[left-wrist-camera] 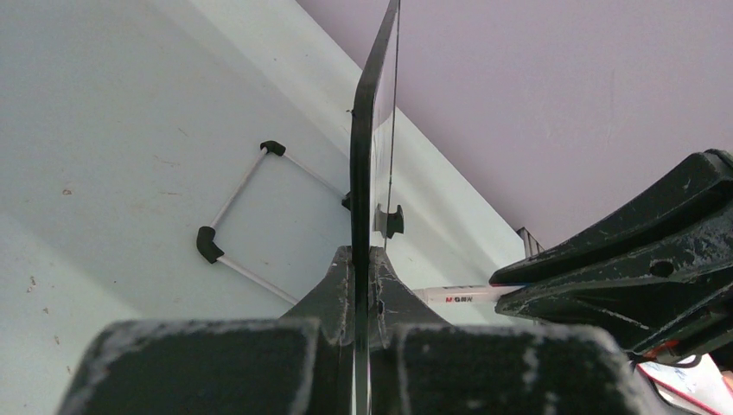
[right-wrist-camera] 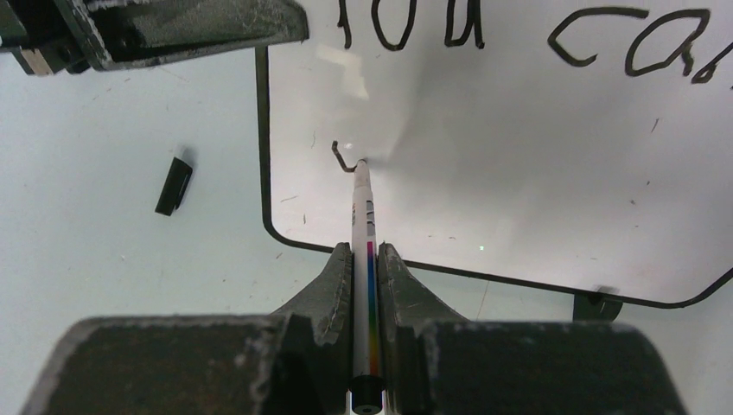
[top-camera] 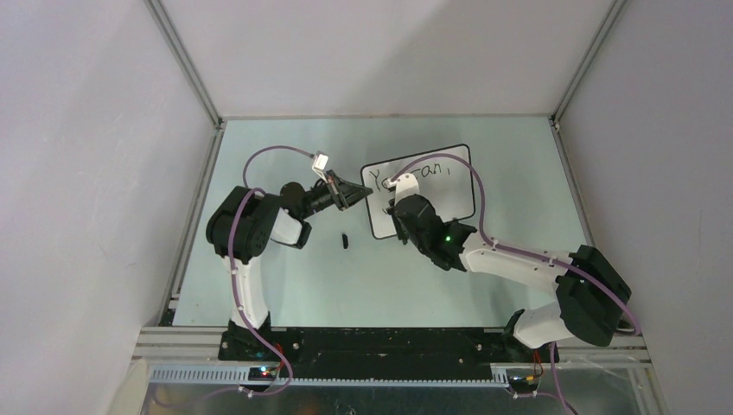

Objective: Write a sentence on the whiteboard

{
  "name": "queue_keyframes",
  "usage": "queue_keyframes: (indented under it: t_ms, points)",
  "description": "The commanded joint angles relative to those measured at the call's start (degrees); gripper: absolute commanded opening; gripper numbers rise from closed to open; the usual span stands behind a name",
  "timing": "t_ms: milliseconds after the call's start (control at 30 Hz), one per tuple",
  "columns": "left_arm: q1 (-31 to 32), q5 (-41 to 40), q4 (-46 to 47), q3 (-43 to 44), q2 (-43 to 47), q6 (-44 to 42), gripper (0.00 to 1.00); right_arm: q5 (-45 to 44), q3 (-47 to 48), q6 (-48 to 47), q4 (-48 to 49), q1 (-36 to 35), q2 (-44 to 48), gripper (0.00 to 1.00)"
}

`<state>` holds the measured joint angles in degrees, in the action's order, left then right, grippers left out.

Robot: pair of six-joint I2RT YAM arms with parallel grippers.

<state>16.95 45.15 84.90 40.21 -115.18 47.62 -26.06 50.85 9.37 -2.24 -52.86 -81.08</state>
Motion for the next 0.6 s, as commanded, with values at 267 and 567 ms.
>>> queue_keyframes:
  t_ms: [267,567]
  points:
    - [-0.3,1.7,2.9,1.5,0.2,-0.2,0.0,-2.3,3.8,-0.8,0.9,1.5,-0.2,0.0]
    - [-0.2,1.8,2.9,1.5,0.3,-0.2,0.0,-1.9,3.8,0.3,-1.4,1.4,-0.8,0.0]
